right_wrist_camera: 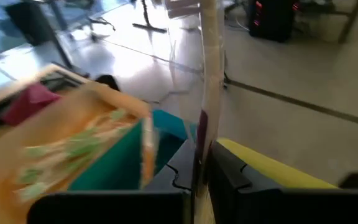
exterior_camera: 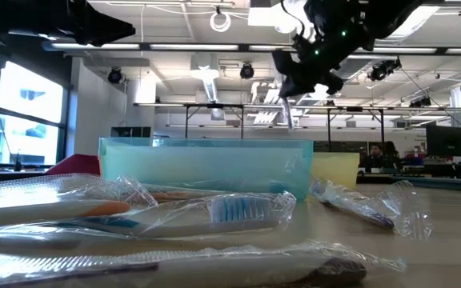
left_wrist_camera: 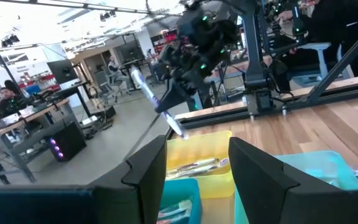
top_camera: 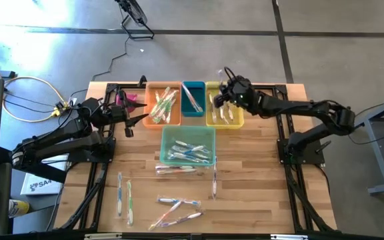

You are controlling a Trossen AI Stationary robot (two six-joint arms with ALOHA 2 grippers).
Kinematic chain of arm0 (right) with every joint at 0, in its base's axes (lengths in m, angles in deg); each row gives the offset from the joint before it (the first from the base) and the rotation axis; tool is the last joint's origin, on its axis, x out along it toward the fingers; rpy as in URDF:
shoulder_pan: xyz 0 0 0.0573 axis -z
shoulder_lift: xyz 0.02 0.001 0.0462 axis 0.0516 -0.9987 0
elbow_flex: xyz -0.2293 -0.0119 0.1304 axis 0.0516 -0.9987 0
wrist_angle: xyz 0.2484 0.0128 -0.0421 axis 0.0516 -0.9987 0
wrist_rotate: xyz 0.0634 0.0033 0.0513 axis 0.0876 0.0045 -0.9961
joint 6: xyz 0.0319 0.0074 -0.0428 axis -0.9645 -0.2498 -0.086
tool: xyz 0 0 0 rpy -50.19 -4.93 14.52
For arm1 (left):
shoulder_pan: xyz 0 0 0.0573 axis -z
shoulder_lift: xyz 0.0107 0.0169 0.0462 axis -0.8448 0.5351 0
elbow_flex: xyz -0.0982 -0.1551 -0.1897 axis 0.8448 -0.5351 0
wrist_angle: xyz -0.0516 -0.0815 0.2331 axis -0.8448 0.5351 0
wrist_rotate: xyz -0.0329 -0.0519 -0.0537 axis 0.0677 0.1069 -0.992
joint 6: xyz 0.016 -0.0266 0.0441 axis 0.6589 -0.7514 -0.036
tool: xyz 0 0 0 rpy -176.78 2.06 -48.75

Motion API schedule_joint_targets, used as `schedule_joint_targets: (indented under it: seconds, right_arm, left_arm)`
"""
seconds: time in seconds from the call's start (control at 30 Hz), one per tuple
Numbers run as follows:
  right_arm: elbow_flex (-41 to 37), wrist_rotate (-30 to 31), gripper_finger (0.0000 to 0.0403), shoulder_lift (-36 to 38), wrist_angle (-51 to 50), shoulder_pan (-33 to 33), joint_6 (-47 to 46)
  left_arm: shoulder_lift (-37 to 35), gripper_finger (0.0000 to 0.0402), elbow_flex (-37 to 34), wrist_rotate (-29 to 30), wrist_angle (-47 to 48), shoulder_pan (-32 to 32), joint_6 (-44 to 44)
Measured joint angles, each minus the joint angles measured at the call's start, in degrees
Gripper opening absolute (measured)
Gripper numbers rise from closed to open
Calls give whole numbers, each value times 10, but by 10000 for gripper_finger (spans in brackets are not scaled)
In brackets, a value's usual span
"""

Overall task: Pick & Place Toothbrushes
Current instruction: Put the purple toothbrush into the yellow bin

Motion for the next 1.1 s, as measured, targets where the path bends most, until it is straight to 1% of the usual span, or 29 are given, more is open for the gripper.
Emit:
schedule_joint_targets:
  seconds: [0.1, 0.3, 0.43, 0.57, 0.77, 0.87, 0.93, 1.1]
  right_arm:
    - [0, -3, 13, -12, -20, 25, -19]
    - [0, -64, 13, -41, -29, 68, -58]
    - [0, -77, 14, -64, -37, 83, -67]
    - [0, -113, 14, -85, -57, 99, -97]
    - [-1, -121, 14, -111, -77, 107, -112]
    - [-1, -135, 15, -112, -82, 112, -124]
    - [-1, -133, 16, -112, -81, 114, -125]
    - [-1, -132, 41, -112, -81, 114, -125]
  left_arm:
    - [0, 168, 0, 0, 0, 0, 0]
    - [0, 168, 0, 0, 0, 0, 0]
    - [0, 168, 0, -2, -2, 0, 0]
    - [0, 168, 0, -2, -3, 0, 0]
    - [0, 168, 0, -1, -3, 0, 0]
    - [0, 168, 0, -1, -3, 0, 0]
    - [0, 168, 0, -1, -3, 0, 0]
    - [0, 168, 0, -1, -3, 0, 0]
